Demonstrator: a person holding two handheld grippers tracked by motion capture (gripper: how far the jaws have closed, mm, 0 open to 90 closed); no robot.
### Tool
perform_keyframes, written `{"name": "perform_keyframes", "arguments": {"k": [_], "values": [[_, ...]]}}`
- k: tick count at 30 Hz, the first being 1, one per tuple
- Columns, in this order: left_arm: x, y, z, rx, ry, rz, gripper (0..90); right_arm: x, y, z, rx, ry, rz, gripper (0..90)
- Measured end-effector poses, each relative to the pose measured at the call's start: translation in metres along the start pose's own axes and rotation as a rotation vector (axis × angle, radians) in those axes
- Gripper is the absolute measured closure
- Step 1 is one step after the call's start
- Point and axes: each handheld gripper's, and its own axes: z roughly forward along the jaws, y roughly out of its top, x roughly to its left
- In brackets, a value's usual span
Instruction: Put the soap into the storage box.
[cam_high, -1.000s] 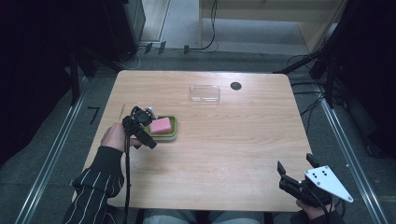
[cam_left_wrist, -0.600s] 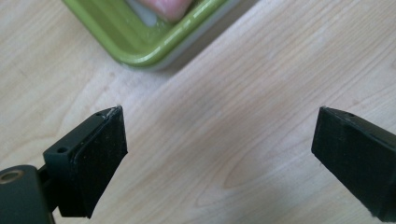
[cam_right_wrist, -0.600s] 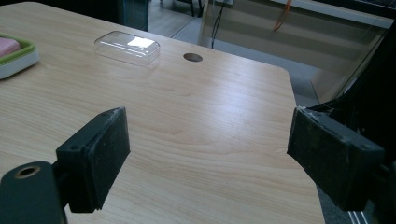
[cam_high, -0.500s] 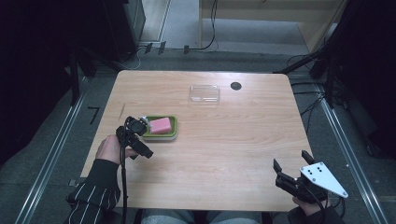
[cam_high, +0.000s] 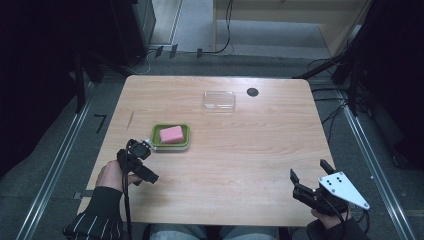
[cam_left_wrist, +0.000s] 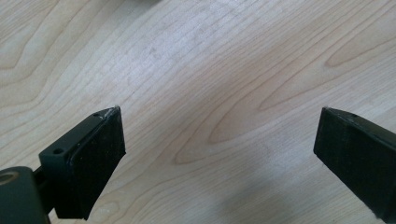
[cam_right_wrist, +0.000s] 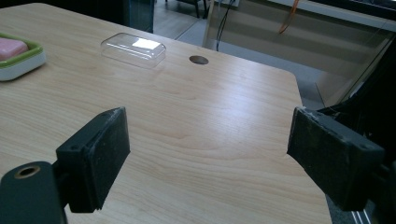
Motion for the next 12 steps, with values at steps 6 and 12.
{"name": "perform_keyframes", "arguments": {"k": [6, 12], "values": [[-0.002, -0.009, 0.004, -0.012, -0.005, 0.005, 2.5, 0.001, 0.001, 0.002, 0.001, 0.007, -0.001, 13.7], [-0.001, -0.009, 0.011, 0.005, -0.038, 0.012, 6.1, 0.001, 0.001, 0.004, 0.0, 0.01, -0.004, 13.8]]}}
